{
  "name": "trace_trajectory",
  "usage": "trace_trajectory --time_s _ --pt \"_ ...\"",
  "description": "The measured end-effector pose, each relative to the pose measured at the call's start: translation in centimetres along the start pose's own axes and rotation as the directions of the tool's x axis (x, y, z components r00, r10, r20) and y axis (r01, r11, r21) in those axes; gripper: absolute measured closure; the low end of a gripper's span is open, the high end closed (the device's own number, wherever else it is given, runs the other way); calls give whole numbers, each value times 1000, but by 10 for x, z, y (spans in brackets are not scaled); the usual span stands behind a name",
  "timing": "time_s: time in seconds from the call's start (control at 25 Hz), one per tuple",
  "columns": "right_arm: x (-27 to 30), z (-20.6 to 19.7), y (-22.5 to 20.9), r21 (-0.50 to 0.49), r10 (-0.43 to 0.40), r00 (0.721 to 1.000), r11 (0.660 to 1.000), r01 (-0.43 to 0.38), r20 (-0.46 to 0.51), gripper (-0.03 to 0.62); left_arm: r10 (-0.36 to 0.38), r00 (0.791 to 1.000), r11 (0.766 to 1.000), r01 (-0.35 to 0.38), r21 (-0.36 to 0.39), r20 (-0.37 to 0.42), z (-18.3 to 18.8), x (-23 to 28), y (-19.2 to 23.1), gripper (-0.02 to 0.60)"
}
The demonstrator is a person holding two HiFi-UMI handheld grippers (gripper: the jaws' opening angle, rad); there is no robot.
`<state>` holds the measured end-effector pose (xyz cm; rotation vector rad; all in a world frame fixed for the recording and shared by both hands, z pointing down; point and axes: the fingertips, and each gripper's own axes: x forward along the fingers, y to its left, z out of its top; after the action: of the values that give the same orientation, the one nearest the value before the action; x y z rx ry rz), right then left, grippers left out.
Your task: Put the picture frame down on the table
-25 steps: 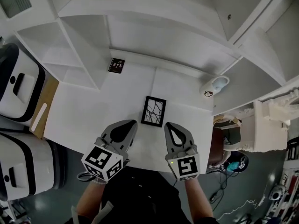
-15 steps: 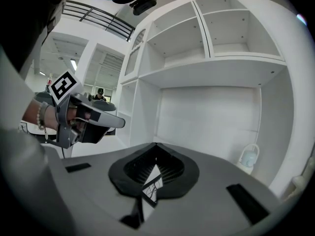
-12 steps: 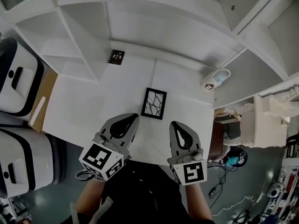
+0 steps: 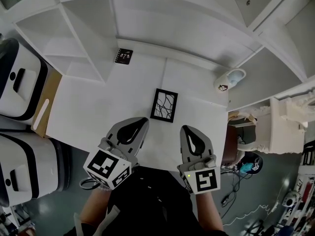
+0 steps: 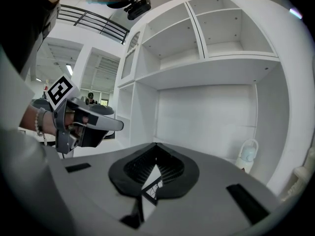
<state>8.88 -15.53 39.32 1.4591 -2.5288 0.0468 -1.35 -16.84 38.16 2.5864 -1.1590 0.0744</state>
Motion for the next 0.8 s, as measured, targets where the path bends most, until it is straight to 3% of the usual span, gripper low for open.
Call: trace_trajectory --time_s 0.8 --pt "5 -7 6 -44 26 1000 999 -26 -11 592 -25 1000 1000 25 1 -15 -3 3 -5 580"
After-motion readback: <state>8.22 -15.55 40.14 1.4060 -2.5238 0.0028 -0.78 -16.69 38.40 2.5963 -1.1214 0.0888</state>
